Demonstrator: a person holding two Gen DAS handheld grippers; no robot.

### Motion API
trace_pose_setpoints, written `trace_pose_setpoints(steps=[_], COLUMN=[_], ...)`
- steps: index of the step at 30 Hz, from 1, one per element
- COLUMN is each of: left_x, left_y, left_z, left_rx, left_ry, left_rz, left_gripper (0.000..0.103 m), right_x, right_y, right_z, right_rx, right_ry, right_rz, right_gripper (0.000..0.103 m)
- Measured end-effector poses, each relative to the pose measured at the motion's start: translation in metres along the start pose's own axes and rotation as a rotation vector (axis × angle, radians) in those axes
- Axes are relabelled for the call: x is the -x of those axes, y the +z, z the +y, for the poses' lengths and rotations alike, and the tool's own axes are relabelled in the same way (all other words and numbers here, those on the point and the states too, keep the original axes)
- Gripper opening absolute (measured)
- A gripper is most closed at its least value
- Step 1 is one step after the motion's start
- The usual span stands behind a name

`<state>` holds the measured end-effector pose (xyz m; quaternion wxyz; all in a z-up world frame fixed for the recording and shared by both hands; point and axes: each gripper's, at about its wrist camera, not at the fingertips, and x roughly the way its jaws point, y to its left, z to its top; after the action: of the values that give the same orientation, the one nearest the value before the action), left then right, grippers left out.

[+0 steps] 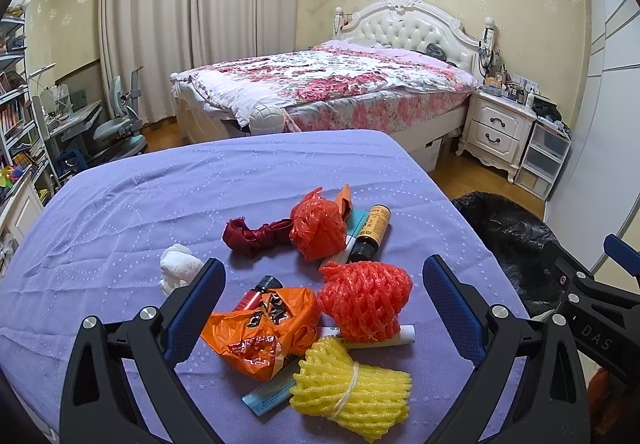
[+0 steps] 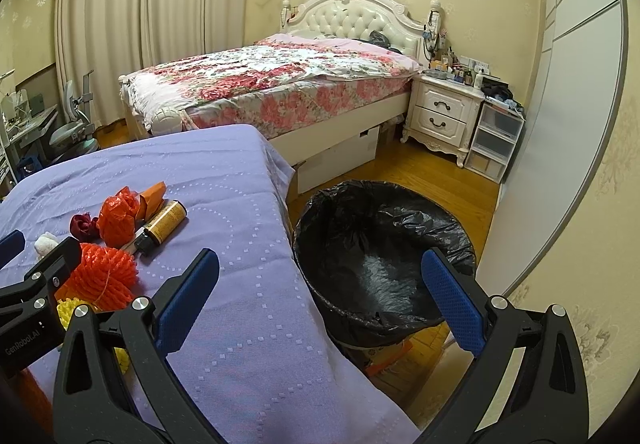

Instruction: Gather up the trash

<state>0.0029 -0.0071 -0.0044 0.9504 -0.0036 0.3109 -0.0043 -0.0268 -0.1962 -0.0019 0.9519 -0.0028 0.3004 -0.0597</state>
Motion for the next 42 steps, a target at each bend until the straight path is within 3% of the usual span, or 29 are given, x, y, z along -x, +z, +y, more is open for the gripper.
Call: trace_pose_setpoints(steps=[31, 34, 37, 42], left_x=[0.001, 0.002, 0.004, 0.009], left_y=[-0.002, -0.001, 0.000, 0.000], left_z=[-0.007, -0.006, -0.003, 0.012], left_rx=[-0.022, -0.024, -0.023, -0.020], left_ry=[-0.009, -0.013, -0.012, -0.003], left_rz=[0.002, 0.004, 0.008, 0.010], left_gripper=[0.096, 0.093, 0.080, 0.078], right_x=[0.000, 0.000, 0.001, 0.004], right_y=[-0.003, -0.003, -0.003, -0.002], right_z=[-0.002, -0.005, -0.006, 0.002], right_rx=[-0.008, -0.014, -0.016, 0.002], right_ry=[-0.004, -0.001, 0.003, 0.019], right_rz=[0.011, 0.013, 0.014, 0.016], right_gripper=[0.099, 0.099, 0.099, 0.098])
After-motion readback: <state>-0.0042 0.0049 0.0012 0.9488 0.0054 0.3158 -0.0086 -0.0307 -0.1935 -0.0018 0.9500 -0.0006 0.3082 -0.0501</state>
